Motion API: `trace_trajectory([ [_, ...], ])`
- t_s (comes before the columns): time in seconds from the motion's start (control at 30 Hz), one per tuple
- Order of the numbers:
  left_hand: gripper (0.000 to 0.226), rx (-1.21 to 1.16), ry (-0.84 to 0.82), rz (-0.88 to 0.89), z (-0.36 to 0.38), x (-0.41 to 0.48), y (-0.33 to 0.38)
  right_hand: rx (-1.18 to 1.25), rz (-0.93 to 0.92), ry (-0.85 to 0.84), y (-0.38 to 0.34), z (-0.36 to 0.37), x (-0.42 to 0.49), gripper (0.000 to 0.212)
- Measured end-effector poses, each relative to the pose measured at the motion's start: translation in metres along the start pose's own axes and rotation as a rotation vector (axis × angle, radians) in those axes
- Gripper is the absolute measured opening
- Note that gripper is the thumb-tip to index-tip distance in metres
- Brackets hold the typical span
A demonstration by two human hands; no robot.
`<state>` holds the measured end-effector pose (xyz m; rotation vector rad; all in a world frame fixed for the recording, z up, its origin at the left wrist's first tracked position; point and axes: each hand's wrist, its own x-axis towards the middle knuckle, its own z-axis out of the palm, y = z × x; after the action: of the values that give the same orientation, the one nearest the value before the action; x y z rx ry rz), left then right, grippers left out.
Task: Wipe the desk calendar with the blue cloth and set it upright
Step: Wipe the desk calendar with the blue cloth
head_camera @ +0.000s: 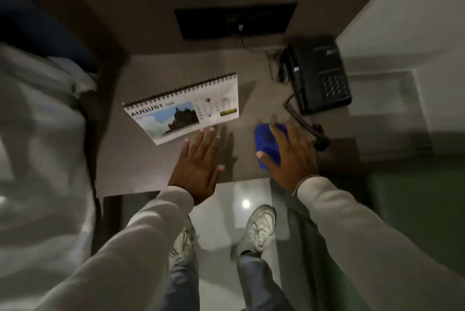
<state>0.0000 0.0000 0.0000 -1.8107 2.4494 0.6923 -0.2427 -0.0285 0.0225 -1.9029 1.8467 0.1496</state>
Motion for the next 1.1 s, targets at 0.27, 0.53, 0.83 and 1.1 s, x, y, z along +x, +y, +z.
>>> trace_trajectory([
  [0.27, 0.07, 0.202, 0.065, 0.0, 0.08, 0.003, -0.033, -0.06, 0.144, 0.285, -0.007, 0.086, 0.021, 0.075],
  [0.53, 0.071, 0.229, 0.069, 0.003, 0.081, 0.005, -0.032, -0.094, 0.219, 0.345, -0.011, 0.097, 0.031, 0.068],
  [0.83, 0.078, 0.108, -0.025, 0.245, 0.022, -0.021, -0.034, -0.086, 0.32, 0.127, -0.03, 0.066, 0.035, 0.076],
  [1.1, 0.08, 0.165, 0.203, 0.432, -0.104, -0.015, -0.061, -0.004, 0.261, 0.013, -0.086, 0.088, -0.019, 0.077],
])
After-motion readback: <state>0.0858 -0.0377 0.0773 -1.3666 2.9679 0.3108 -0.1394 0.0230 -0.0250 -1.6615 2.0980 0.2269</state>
